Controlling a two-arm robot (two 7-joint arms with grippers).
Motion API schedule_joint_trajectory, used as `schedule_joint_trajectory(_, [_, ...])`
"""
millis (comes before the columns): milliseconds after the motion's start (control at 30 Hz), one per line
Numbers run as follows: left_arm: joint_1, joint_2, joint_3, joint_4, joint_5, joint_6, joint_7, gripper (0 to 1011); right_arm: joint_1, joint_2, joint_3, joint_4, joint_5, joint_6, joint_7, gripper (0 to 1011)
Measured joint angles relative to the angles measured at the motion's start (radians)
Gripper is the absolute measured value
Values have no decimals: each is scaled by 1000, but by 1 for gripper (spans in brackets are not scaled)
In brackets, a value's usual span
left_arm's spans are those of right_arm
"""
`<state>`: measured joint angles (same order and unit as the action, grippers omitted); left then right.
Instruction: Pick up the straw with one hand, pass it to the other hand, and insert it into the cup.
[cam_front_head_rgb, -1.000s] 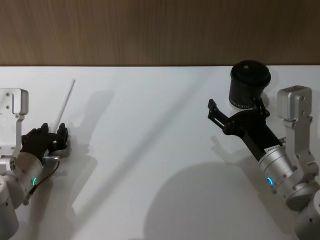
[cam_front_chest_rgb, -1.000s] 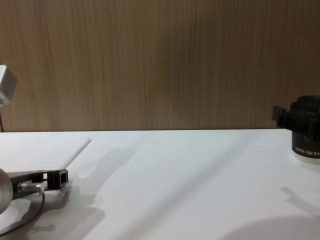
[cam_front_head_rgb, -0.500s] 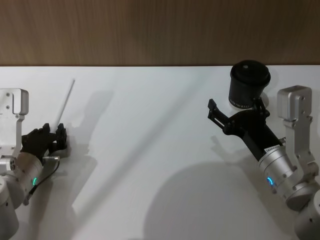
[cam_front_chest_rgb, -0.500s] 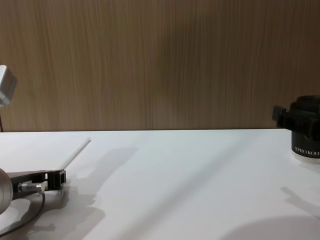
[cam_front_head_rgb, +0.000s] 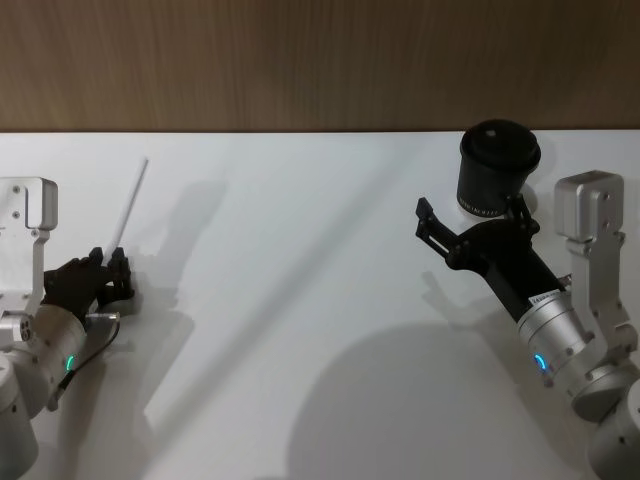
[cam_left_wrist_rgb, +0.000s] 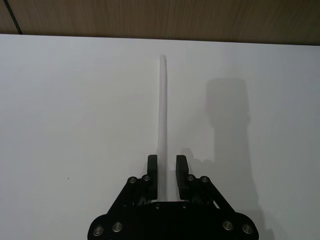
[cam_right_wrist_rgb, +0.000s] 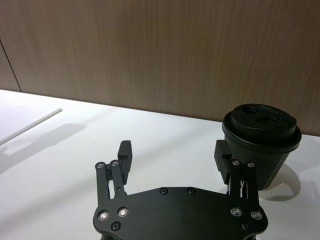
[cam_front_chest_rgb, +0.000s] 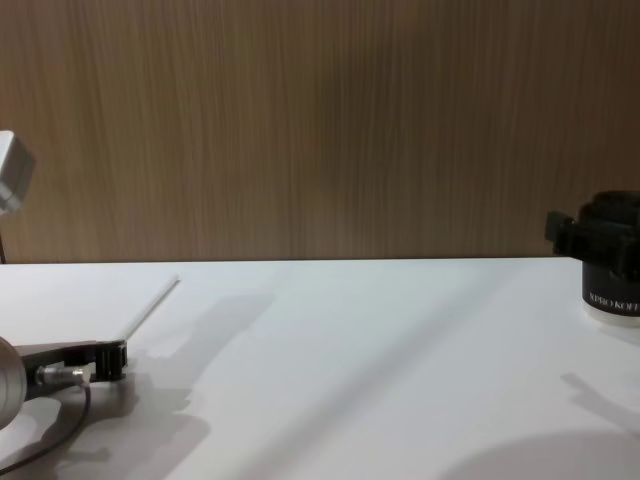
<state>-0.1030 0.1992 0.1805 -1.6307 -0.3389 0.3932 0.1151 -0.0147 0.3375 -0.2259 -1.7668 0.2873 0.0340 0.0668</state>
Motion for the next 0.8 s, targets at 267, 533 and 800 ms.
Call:
schedule_joint_trajectory(267, [0,0,1,0,0,0,0,111,0,0,0,0,0,0,0,1001])
schedule_joint_trajectory(533, [0,-1,1,0,0,0,0,16,0,0,0,0,0,0,0,1001])
schedule_joint_trajectory(800, [0,-1,1,0,0,0,0,3,0,0,0,0,0,0,0,1001])
